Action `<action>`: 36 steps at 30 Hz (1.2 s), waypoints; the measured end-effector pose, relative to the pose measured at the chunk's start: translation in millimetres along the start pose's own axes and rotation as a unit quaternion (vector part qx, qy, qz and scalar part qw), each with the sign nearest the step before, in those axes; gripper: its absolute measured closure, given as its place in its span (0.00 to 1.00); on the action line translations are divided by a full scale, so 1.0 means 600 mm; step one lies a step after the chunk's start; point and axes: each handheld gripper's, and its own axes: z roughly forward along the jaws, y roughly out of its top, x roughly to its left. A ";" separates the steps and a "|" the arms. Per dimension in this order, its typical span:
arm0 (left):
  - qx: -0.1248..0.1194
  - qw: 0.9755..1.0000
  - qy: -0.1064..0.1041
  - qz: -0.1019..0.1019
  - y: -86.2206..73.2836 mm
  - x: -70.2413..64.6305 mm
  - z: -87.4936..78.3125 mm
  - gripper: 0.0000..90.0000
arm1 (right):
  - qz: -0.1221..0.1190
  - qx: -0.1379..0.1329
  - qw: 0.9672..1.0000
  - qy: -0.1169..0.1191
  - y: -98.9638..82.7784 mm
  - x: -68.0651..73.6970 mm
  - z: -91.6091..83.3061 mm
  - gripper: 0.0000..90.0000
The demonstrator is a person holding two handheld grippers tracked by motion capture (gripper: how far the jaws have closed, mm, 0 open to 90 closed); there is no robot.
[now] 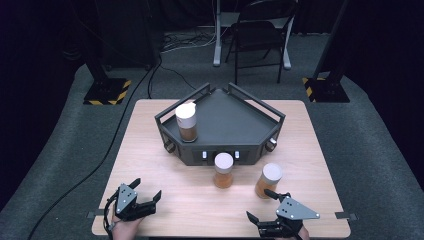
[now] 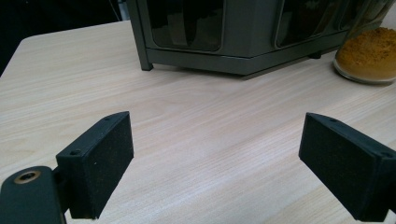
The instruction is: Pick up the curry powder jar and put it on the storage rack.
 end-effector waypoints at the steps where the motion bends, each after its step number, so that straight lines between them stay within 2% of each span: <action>1: 0.000 1.000 0.000 0.000 0.000 0.000 0.000 0.11 | 0.000 0.000 1.000 0.000 0.001 0.002 0.004 0.11; 14: 0.000 1.000 -0.002 -0.001 0.000 0.001 0.000 0.11 | 0.011 -0.010 1.000 -0.011 0.001 0.025 0.052 0.11; 18: -0.001 1.000 -0.002 0.000 0.000 0.001 0.000 0.11 | 0.023 -0.020 0.999 -0.020 0.000 0.031 0.064 0.11; 36: -0.002 1.000 -0.003 -0.002 -0.001 0.002 0.000 0.11 | 0.040 -0.040 0.996 -0.071 -0.003 0.070 0.124 0.11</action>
